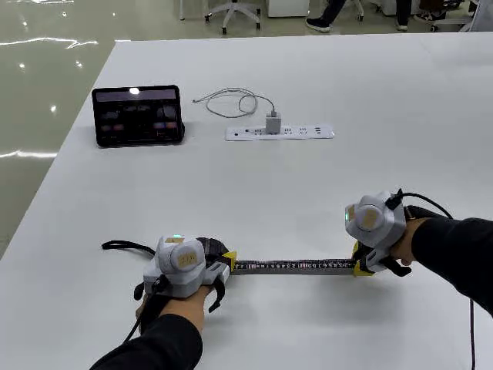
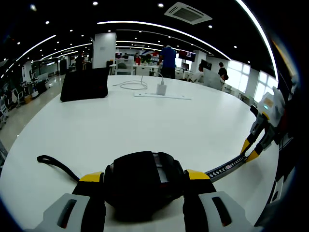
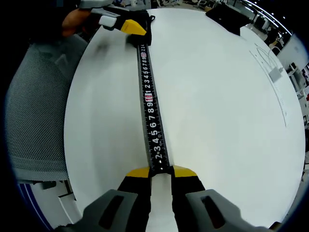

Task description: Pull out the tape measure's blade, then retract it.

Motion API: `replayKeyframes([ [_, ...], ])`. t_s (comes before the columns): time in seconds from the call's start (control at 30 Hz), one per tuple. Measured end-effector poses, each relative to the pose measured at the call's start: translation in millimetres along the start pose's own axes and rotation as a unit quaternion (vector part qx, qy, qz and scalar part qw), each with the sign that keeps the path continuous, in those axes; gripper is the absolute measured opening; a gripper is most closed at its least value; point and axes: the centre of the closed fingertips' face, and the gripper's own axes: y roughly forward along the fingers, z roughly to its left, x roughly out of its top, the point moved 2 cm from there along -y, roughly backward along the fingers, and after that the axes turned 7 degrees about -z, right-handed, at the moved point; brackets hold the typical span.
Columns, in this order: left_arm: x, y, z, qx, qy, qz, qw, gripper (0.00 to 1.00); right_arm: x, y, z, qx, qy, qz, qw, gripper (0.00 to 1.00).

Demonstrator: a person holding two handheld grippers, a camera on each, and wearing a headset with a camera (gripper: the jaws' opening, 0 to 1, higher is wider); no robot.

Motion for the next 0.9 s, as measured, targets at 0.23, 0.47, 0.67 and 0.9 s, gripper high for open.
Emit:
replayKeyframes([
  [0.23,-0.1,0.3,-0.1,0.0,0.0,0.007,1.0,0.61,3.1,1.3,1.1,-0.005,0.011,0.005,0.9999,0.11],
  [0.47,-0.3,1.1,0.5,-0.001,-0.002,0.011,0.9999,0.61,5.4,1.6,0.9,-0.005,0.004,0.001,1.0,0.11],
  [0.67,-0.3,0.9,0.6,-0.001,-0.002,0.013,0.9999,0.61,8.9,3.1,1.1,-0.006,0.003,-0.001,1.0,0.11],
  [0.9,-0.3,1.1,0.8,0.0,-0.003,0.013,0.9999,0.61,12.9,4.5,1.3,-0.007,0.005,-0.005,0.9999,0.11],
])
